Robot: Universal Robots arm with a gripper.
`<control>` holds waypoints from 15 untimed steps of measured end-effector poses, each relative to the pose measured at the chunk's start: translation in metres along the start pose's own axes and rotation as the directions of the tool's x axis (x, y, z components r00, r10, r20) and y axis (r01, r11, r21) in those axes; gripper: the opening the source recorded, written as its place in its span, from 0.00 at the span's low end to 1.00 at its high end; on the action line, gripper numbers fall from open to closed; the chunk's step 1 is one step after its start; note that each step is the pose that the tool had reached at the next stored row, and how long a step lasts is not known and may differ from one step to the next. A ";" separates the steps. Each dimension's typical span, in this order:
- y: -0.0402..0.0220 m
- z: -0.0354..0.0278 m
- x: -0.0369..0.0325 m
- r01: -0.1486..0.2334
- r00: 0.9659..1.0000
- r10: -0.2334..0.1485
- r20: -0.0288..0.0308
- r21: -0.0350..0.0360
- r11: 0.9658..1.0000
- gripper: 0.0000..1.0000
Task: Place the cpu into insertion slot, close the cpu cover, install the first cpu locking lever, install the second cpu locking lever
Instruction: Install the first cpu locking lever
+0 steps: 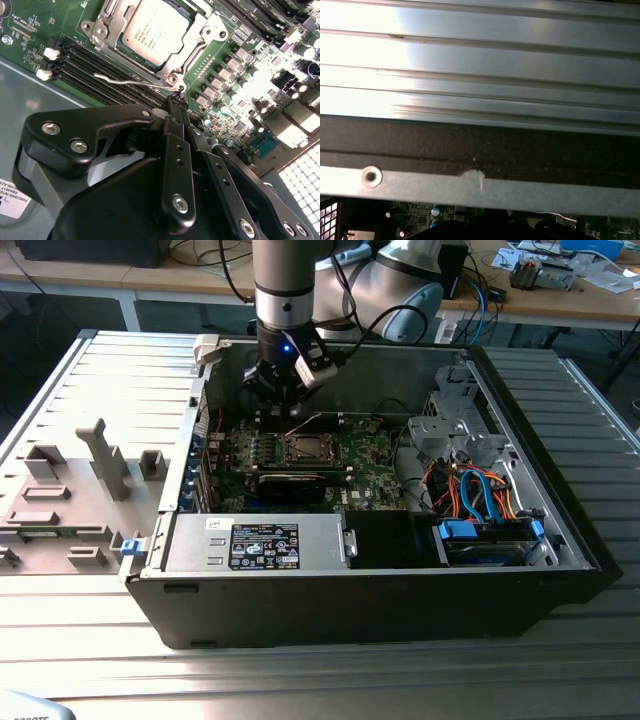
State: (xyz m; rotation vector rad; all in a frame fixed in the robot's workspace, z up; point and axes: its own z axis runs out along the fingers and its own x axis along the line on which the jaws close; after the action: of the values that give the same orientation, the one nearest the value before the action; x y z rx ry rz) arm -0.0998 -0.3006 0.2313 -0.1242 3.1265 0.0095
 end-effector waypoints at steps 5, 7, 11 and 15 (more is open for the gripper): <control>0.0000 0.0008 0.0000 0.000 1.000 0.000 0.000 0.000 1.000 0.11; 0.0000 0.0012 0.0000 0.000 1.000 0.000 0.000 0.000 1.000 0.11; 0.0000 0.0020 0.0000 0.000 1.000 0.000 0.000 0.000 1.000 0.11; 0.0000 0.0028 0.0000 0.000 1.000 0.000 0.000 0.000 1.000 0.11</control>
State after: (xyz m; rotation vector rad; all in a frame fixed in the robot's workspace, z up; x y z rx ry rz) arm -0.0998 -0.3006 0.2285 -0.1242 3.1265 0.0095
